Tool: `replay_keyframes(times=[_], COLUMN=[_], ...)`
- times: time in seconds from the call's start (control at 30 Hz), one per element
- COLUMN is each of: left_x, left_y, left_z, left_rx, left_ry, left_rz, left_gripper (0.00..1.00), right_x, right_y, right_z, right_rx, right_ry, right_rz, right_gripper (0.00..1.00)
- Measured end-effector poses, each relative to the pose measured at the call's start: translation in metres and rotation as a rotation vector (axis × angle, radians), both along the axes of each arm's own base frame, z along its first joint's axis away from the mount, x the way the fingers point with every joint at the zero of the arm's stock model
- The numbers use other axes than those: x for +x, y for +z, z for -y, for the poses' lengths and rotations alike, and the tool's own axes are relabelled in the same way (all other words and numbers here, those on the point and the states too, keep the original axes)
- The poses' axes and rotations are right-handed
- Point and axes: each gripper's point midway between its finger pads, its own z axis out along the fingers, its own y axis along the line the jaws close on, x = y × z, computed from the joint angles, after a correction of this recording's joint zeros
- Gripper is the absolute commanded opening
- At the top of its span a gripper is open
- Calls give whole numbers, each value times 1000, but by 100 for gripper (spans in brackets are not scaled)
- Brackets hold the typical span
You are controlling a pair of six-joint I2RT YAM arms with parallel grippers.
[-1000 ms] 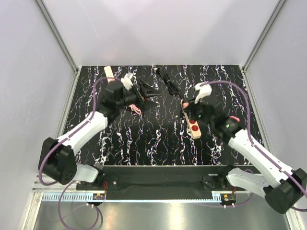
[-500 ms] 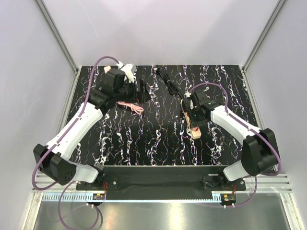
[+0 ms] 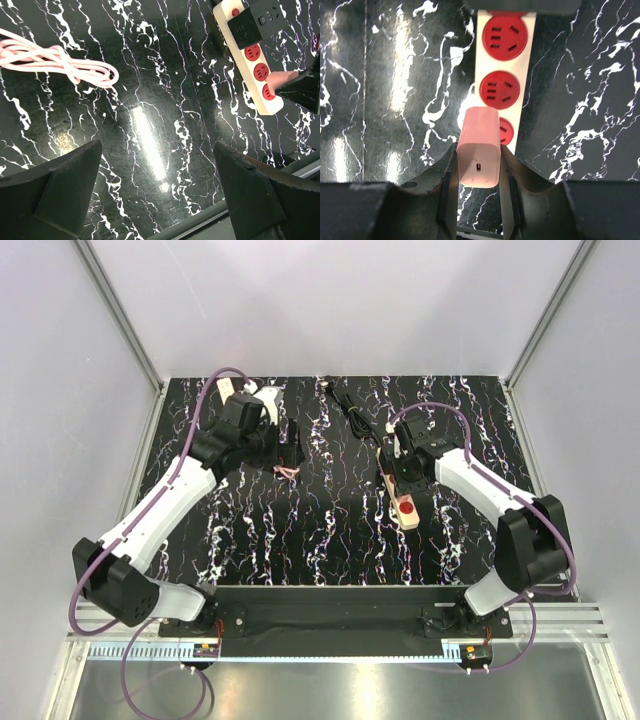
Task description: Insert the plug
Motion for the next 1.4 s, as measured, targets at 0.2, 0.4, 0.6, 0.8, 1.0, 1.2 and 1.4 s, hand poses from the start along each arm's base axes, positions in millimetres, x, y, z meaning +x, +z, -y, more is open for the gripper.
replay_keyframes(times=[0.2,0.4,0.6,0.8,1.0,1.2,1.4], left_x=[0,1,2,2,3,4,4], left_y=[5,5,4,4,4,4,4], left_z=[-3,-4,-6,-7,-8,-9,-10], left_rx=[2,7,9,9,9,9,9], left_ry=[9,12,13,17,21,25,27], left_rz=[18,20,21,21,21,21,20], left_gripper=[99,99,99,99,99,99,99], right_x=[14,16,16,22,21,12,6], right_y=[-5,-14,-14,-13,-13,-14,-9], right_z=[5,6,2,1,2,5,8], right_rx=[4,21,40,33,26,15,12], right_ry=[-6,4,18,35,40,38,34], right_rz=[-18,-54,-63,-57,-69,-105,-113], right_gripper=[0,0,0,0,0,0,0])
